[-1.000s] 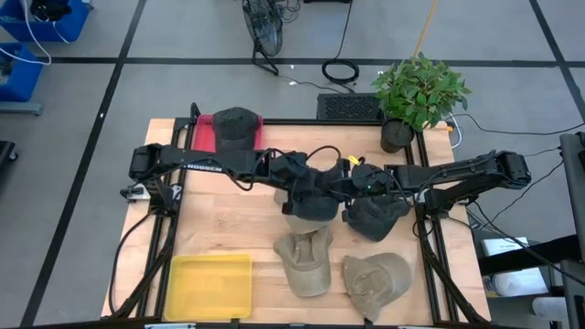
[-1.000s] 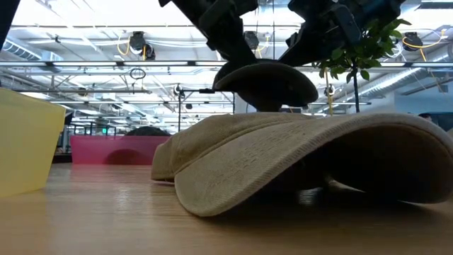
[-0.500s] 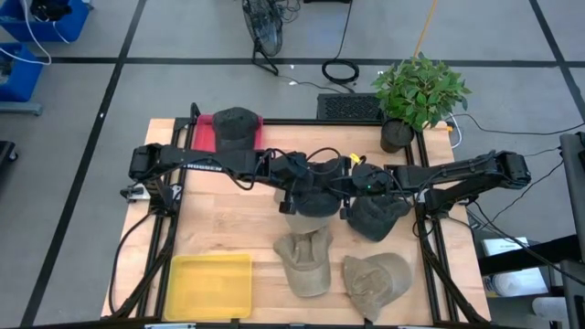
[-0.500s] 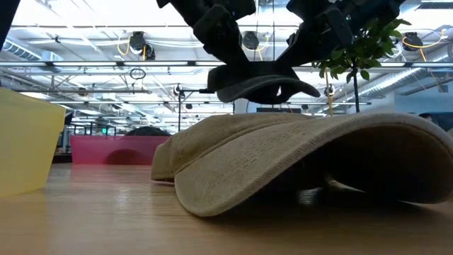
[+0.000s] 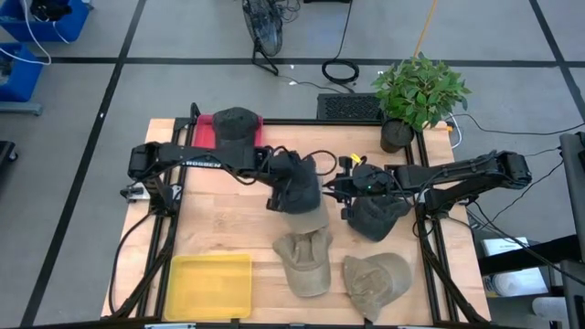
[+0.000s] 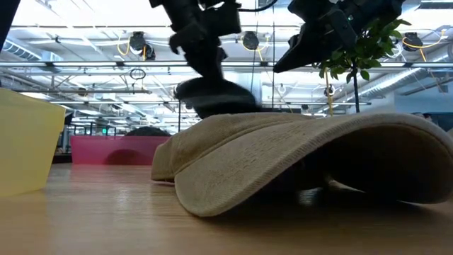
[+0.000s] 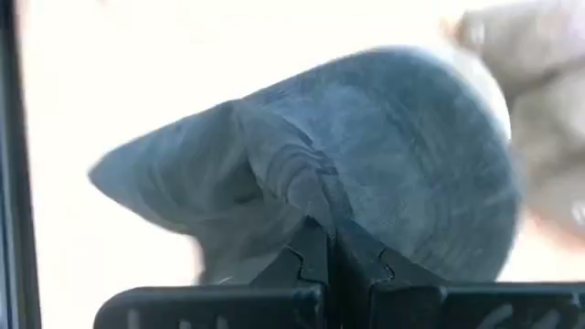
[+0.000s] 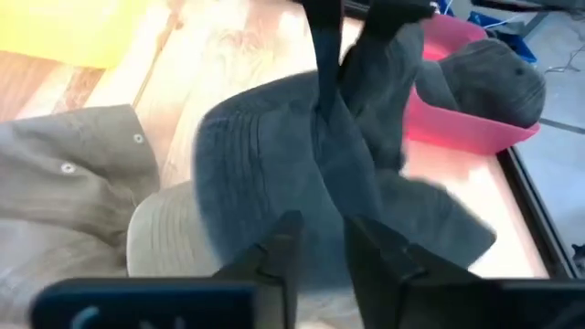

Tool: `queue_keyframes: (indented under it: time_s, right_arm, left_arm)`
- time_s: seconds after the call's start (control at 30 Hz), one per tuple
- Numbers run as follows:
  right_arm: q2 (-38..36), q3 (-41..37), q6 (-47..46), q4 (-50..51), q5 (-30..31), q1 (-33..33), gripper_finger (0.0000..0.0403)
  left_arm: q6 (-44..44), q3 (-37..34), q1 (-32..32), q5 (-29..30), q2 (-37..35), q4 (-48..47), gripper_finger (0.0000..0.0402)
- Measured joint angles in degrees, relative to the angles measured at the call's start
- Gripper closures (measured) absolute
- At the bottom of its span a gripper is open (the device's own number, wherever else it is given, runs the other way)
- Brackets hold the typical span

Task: Pick & Place hat
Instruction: Put the top black cap into the red bin

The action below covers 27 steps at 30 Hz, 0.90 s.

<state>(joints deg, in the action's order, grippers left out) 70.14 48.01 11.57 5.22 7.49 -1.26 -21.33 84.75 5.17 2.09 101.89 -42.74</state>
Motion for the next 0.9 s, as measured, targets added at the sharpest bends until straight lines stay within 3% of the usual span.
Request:
queue_keyframes:
  time_s: [0.3, 0.57, 0.9]
  right_arm:
    - [-3.0, 0.0, -1.5, 3.7, 0.2, 0.0, 0.0257]
    - [-6.3, 0.0, -3.2, 7.1, 0.2, 0.0, 0.0261]
    - [-7.8, -0.9, -3.4, 6.6, 0.2, 0.0, 0.0262]
  left_arm:
    - [-3.1, 0.0, 3.2, 1.2, -8.7, -7.7, 0.0398]
    - [-11.9, -0.8, 10.5, 1.0, -20.2, -17.2, 0.0398]
    - [-24.3, -9.5, 24.4, -6.1, -29.0, -19.7, 0.0396]
